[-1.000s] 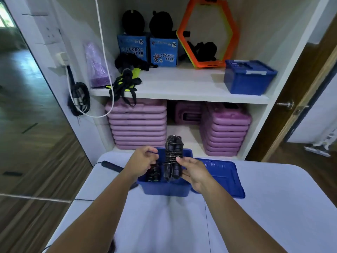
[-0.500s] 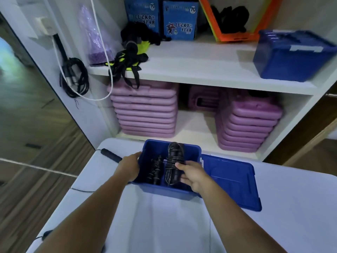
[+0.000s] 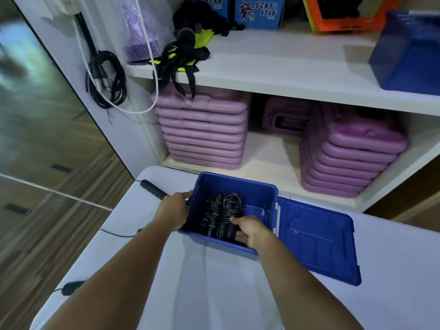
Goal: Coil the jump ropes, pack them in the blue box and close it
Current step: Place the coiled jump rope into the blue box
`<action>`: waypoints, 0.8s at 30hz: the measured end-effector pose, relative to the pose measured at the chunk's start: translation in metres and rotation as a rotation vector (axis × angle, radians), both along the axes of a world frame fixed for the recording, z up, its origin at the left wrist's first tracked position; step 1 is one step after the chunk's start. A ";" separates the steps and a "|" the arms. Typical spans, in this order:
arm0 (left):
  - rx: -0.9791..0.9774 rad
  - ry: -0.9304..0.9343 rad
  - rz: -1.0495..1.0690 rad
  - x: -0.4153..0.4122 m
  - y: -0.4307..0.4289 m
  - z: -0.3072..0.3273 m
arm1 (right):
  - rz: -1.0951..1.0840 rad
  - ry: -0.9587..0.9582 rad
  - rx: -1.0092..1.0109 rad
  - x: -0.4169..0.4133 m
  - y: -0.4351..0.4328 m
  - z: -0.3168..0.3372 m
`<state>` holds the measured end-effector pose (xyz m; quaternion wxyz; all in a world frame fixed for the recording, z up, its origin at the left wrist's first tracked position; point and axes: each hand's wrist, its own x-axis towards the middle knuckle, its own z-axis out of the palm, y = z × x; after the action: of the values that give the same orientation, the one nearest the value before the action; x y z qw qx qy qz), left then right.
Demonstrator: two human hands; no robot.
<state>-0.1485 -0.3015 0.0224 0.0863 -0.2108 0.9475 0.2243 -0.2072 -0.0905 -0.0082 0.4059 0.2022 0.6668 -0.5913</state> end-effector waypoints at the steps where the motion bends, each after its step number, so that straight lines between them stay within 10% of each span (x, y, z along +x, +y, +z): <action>1: 0.006 0.002 -0.003 0.000 0.000 -0.001 | 0.000 -0.003 0.004 -0.001 -0.001 -0.004; 24: 0.132 -0.015 0.020 0.006 -0.001 0.008 | 0.266 0.535 0.521 -0.004 -0.005 0.003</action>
<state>-0.1421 -0.3023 0.0303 0.1050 -0.2157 0.9279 0.2853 -0.2109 -0.0959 -0.0051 0.2259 0.0493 0.8972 -0.3763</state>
